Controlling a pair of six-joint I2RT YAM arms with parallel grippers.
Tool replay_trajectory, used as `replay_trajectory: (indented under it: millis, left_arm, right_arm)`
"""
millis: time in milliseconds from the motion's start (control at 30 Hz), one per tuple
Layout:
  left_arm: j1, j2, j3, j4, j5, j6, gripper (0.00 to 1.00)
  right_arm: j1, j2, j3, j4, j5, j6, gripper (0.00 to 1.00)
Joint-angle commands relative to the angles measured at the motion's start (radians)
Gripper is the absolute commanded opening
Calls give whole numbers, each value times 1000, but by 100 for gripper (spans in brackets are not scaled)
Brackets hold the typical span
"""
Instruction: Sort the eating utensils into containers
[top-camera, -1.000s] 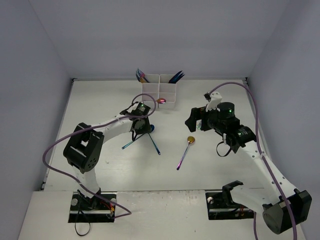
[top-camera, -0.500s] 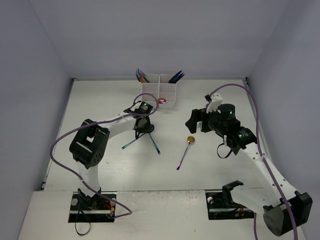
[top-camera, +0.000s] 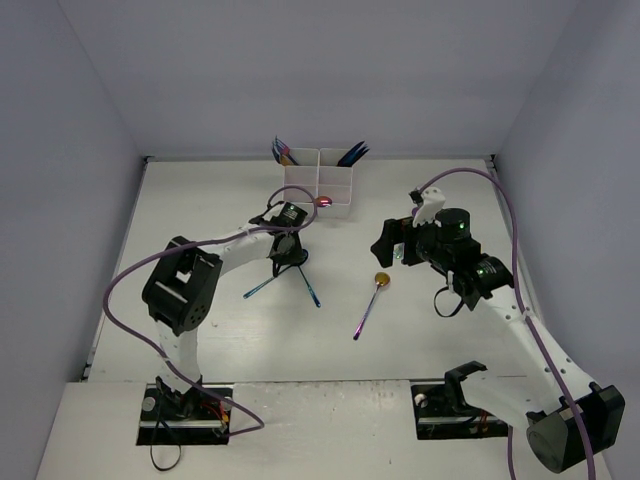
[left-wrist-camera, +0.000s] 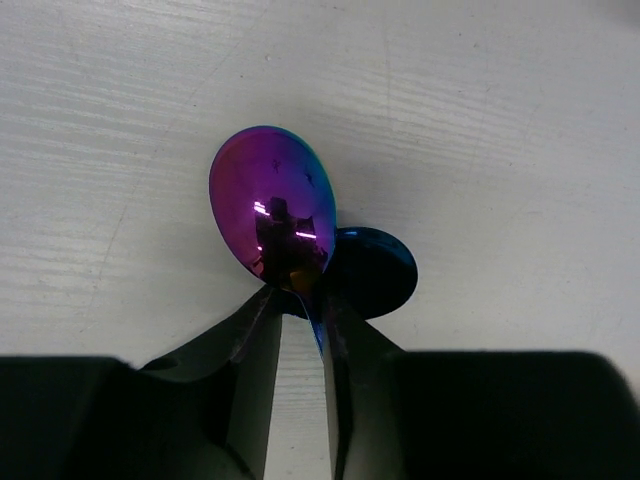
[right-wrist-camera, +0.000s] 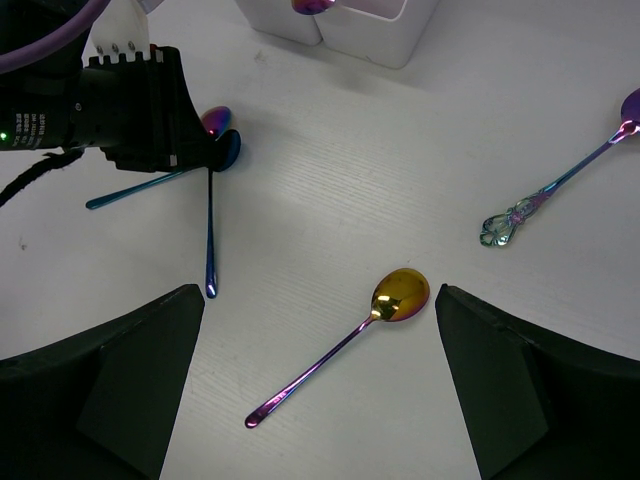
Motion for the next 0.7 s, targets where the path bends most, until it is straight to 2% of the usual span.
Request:
replay_trajectory:
  millis: [0,133,400,533,667]
  left_arm:
    - [-3,-9,49,1,-21,-13,15]
    - [-2,-37,48,-5,-33,-11,0]
    - [-2,-150,58,-24,-58,28,0]
    - [-2,-228,87,-35,-101,136,0]
    - [22,-340,88,80,-145,389,0]
  right_arm:
    - [-1,-17,-3,43,8,11,100]
    - [-1,-17,0,43,9,11,100]
    - [-1,-7,15,43,8,10,100]
    - [-1,-2,24,43,8,9,100]
    - [-1,7,39,42,3,7,100]
